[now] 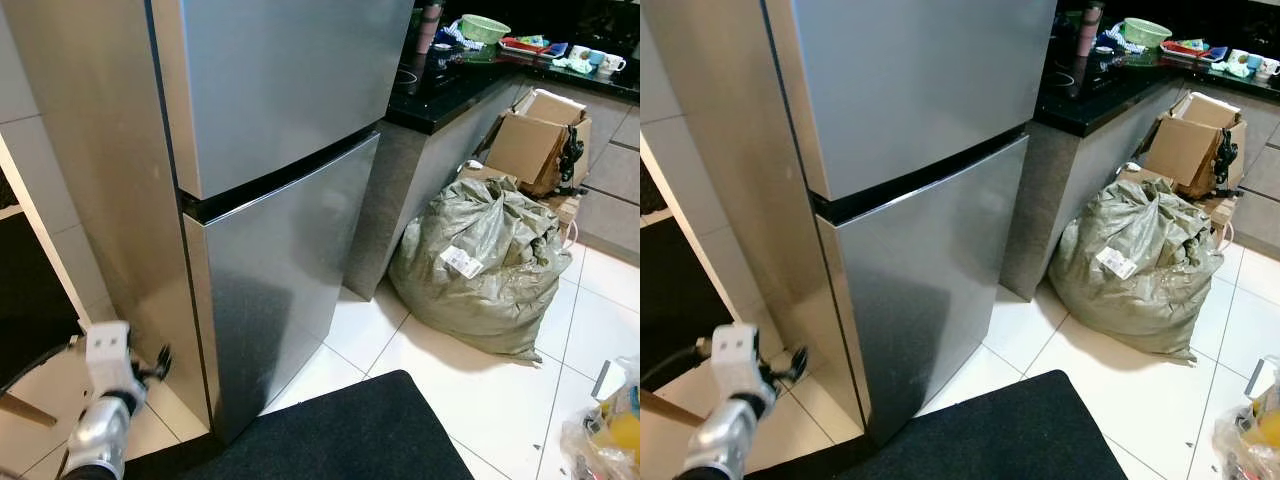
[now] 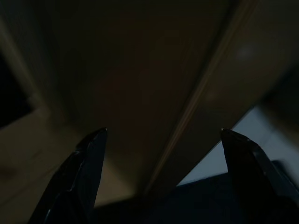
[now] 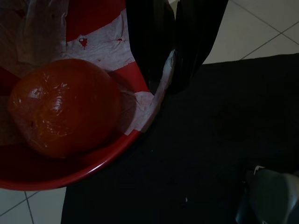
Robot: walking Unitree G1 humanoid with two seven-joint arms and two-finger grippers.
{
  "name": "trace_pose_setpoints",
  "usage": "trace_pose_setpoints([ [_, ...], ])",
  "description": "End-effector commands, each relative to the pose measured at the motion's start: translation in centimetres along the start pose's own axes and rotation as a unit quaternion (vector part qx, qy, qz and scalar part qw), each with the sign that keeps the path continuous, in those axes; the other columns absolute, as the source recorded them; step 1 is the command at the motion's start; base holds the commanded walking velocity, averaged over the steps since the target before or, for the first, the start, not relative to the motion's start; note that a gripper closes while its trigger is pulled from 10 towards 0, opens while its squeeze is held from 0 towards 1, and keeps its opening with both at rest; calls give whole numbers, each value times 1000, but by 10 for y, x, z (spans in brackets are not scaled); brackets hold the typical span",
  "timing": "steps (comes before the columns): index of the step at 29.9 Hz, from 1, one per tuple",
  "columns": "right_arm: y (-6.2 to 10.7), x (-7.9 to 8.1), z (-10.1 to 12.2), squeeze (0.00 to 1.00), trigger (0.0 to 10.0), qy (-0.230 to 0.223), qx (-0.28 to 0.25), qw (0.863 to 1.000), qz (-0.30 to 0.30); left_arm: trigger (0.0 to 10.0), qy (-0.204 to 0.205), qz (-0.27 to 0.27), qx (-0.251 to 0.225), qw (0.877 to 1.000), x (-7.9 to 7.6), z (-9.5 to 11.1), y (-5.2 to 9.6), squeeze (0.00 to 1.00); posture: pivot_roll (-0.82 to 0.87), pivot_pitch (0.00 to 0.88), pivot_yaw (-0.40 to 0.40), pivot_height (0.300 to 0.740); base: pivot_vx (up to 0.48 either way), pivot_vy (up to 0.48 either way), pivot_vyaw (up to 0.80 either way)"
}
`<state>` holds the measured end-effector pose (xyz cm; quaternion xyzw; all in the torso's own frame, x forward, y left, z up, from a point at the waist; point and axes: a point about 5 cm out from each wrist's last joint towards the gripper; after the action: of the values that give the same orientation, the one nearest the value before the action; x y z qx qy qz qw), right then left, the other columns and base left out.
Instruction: Restocking fridge
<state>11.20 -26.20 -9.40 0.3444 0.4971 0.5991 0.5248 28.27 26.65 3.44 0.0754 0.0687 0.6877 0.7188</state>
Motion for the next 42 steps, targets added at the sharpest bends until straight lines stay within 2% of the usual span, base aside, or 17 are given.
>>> trace_pose_setpoints([
  [1, 1, -3, 0, 0, 10000, 0, -3, 1000, -7, 10000, -16, -36, -26, 999, -4, 13, -6, 1000, -100, 5, -91, 740, 0, 0, 0],
  [3, 0, -2, 0, 0, 10000, 0, -2, 1000, -8, 10000, -59, -109, -73, 990, -18, 42, -19, 1000, -99, 10, -89, 740, 0, 0, 0],
  [4, 0, -2, 0, 0, 10000, 0, -2, 1000, -8, 10000, -59, -109, -73, 990, -18, 42, -19, 1000, -99, 10, -89, 740, 0, 0, 0],
  [5, 0, -2, -1, 0, 10000, -1, -2, 1000, -8, 10000, -85, -136, -105, 981, -24, 60, -25, 1000, -99, 10, -89, 740, 0, 0, 0],
  [7, 0, -2, -1, 0, 10000, -1, -2, 1000, -8, 10000, -92, -140, -116, 979, -25, 67, -27, 1000, -100, 9, -89, 740, 0, 0, 0],
  [8, 0, -2, -1, 0, 10000, -1, -2, 1000, -8, 10000, -99, -145, -127, 976, -26, 73, -28, 0, -100, 9, -89, 740, 0, 0, 0],
  [13, 1, -2, -1, 0, 10000, -1, -2, 1000, -8, 10000, -101, -175, -145, 968, -30, 83, -29, 0, -103, 13, -91, 740, 0, 0, 0],
  [14, 1, -3, -2, 0, 10000, -2, -1, 1000, -9, 10000, -96, -187, -133, 969, -32, 84, -30, 0, -104, 13, -90, 740, 0, 0, 0],
  [22, 1, -4, -2, 0, 10000, -2, -1, 1000, -10, 10000, -94, -203, -136, 965, -32, 83, -27, 0, -104, 15, -92, 740, 97, -150, 0],
  [26, 1, -4, -2, 0, 10000, -2, -2, 1000, -9, 10000, -66, -195, -129, 970, -28, 81, -26, 0, -103, 17, -89, 740, 283, -383, 0],
  [31, 1, -3, -3, 0, 10000, -2, -2, 1000, -6, 10000, -45, -234, -128, 963, -29, 80, -21, 0, -103, 16, -86, 740, 0, 0, 0],
  [37, 0, 0, -2, 0, 10000, -1, -3, 1000, -3, 10000, -60, -244, -111, 962, -24, 74, -15, 0, -104, 21, -81, 740, 0, 0, 0],
  [42, 0, 0, -4, 0, 10000, -1, 0, 1000, -2, 10000, -73, -216, -109, 967, -13, 75, -14, 0, -103, 22, -81, 740, 0, 0, 0],
])
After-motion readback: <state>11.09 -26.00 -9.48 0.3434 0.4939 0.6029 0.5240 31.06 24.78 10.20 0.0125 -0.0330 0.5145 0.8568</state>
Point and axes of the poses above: a point about 5 cm out from each wrist's last joint towards the gripper, its own y axis pointing back from the gripper into the wrist, its own z axis along the axis of the wrist's last joint, x = y × z, and after that the axes turned 5 degrees about -y, right-handed
